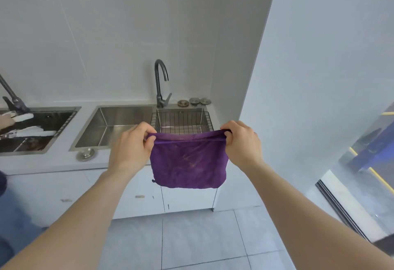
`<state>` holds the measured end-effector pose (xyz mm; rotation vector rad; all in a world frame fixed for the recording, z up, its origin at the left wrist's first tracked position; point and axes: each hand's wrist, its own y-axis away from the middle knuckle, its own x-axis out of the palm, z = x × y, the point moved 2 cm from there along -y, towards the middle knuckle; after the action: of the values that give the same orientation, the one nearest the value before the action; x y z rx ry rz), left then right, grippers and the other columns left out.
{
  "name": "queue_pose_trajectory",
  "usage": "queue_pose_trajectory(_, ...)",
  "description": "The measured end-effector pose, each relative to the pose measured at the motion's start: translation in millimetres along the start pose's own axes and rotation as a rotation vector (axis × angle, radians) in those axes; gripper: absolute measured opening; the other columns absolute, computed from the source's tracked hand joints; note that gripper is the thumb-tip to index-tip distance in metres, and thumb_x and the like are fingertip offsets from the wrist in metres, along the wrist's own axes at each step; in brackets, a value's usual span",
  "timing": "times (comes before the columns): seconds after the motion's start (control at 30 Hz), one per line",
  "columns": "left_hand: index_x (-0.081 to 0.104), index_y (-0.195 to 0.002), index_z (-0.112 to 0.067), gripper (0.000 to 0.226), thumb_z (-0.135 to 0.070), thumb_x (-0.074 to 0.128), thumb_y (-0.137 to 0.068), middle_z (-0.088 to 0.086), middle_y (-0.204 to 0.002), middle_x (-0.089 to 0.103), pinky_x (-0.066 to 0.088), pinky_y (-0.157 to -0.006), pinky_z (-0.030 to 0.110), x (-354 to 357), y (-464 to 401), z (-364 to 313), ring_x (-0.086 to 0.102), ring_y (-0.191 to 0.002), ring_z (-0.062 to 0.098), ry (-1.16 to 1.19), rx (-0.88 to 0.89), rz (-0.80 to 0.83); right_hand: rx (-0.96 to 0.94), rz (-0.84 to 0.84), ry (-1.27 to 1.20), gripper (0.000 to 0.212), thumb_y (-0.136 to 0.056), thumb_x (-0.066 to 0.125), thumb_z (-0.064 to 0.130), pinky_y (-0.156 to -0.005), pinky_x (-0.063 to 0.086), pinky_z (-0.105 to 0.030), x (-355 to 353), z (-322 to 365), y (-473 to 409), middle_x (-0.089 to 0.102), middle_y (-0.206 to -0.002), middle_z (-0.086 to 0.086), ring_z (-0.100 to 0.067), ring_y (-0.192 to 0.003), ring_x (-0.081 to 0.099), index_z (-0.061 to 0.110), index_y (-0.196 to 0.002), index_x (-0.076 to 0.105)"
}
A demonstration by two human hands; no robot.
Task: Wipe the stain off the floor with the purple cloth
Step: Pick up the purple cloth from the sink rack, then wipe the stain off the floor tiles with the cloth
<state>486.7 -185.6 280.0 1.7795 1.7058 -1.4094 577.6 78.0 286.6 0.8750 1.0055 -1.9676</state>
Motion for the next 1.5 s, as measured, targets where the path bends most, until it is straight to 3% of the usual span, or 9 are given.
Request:
queue_pose_trajectory(0.2, 0.065, -0.101, -0.029, 0.009, -0.024, 0.063, -0.094, -0.01, -0.09, 0.07, 0.051, -0.076, 0.04, 50.7, 76.7, 2.2, 0.067, -0.086, 0.023, -0.018, -0.094, 0.179, 0.107, 0.129, -0.038, 0.032, -0.099, 0.047, 0.009, -0.08, 0.049, -0.038, 34.9, -52.3, 71.2, 0.067, -0.114, -0.004, -0.034, -0.096, 0.063, 0.022, -0.116, 0.07)
queue_pose_trajectory(0.43, 0.061, -0.09, -0.034, 0.009, -0.027, 0.067, -0.09, -0.016, -0.083, 0.07, 0.05, -0.071, 0.035, 115.5, 135.3, 46.3, 0.067, -0.082, 0.015, 0.018, -0.188, 0.387, 0.214, 0.276, -0.026, 0.026, -0.099, 0.049, 0.008, -0.076, 0.052, -0.039, 99.0, -92.3, 138.2, 0.069, -0.107, -0.006, -0.034, -0.092, 0.063, 0.017, -0.111, 0.071)
queue_pose_trajectory(0.83, 0.057, -0.088, -0.034, 0.011, -0.025, 0.065, -0.09, -0.015, -0.08, 0.068, 0.054, -0.07, 0.039, 290.7, 234.1, 217.0, 0.066, -0.08, 0.013, 0.048, -0.351, 0.677, 0.377, 0.509, 0.031, 0.023, -0.096, 0.052, 0.003, -0.071, 0.054, -0.045, 310.7, -145.7, 252.1, 0.069, -0.1, -0.002, -0.032, -0.081, 0.063, 0.018, -0.104, 0.069)
queue_pose_trajectory(1.07, 0.057, -0.09, -0.033, 0.012, -0.023, 0.063, -0.09, -0.017, -0.082, 0.068, 0.051, -0.069, 0.036, 406.6, 341.4, 296.5, 0.066, -0.083, 0.014, 0.017, -0.454, 0.825, 0.447, 0.67, 0.014, 0.022, -0.097, 0.053, 0.003, -0.069, 0.054, -0.047, 434.9, -202.6, 355.3, 0.068, -0.099, -0.001, -0.031, -0.078, 0.063, 0.018, -0.104, 0.068)
queue_pose_trajectory(1.27, 0.054, -0.088, -0.037, 0.013, -0.028, 0.063, -0.091, -0.024, -0.079, 0.064, 0.039, -0.06, 0.028, 501.0, 437.7, 359.3, 0.065, -0.081, 0.013, -0.023, -0.498, 0.905, 0.46, 0.706, 0.051, 0.02, -0.098, 0.053, 0.004, -0.068, 0.053, -0.043, 528.6, -273.9, 435.4, 0.067, -0.099, -0.001, -0.032, -0.075, 0.063, 0.017, -0.104, 0.068)
queue_pose_trajectory(1.5, 0.055, -0.089, -0.036, 0.012, -0.03, 0.065, -0.091, -0.021, -0.081, 0.065, 0.04, -0.061, 0.029, 627.6, 511.1, 434.4, 0.064, -0.081, 0.011, -0.01, -0.439, 0.9, 0.363, 0.627, 0.088, 0.022, -0.099, 0.052, 0.003, -0.063, 0.05, -0.039, 662.1, -358.6, 493.7, 0.067, -0.098, -0.004, -0.032, -0.073, 0.061, 0.015, -0.105, 0.07)
